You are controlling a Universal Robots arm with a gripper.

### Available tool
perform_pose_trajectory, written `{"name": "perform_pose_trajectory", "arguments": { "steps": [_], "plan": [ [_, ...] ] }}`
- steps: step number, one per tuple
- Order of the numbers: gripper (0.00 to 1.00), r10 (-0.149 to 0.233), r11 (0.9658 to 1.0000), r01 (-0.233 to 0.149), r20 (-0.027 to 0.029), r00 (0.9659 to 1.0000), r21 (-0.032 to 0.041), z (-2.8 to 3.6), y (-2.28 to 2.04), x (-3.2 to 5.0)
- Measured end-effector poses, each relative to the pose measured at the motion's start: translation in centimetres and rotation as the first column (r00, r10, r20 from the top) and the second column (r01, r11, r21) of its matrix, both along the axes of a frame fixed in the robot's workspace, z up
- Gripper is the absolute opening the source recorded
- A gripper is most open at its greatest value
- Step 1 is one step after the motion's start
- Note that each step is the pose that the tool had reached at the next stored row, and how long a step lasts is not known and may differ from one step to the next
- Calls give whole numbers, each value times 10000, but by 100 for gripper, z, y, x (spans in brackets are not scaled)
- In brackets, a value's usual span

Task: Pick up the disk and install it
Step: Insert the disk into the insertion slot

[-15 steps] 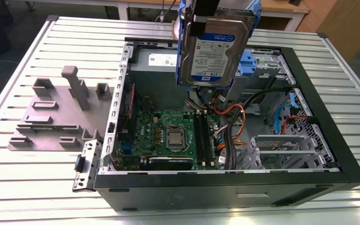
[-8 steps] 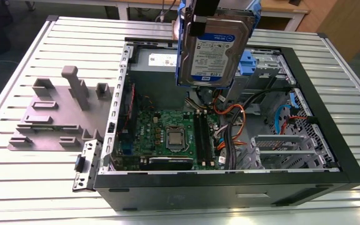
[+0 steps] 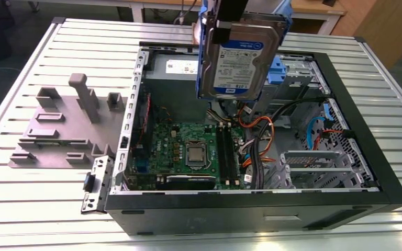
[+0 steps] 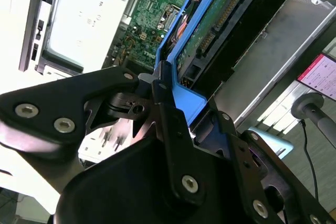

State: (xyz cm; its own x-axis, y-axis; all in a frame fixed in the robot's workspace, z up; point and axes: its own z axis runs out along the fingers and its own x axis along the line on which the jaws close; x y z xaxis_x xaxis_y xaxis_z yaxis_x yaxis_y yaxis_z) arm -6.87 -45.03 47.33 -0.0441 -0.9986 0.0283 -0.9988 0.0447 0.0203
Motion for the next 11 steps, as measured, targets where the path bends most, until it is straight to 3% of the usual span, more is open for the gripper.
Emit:
{"name": "perform_pose_trajectory", "arguments": {
  "steps": [5, 11],
  "plan": [
    [36, 0, 10000, 0, 0, 10000, 2, -1, -83, 0],
    [36, 0, 10000, 0, 0, 10000, 1, -2, -98, 56]
  ]
}}
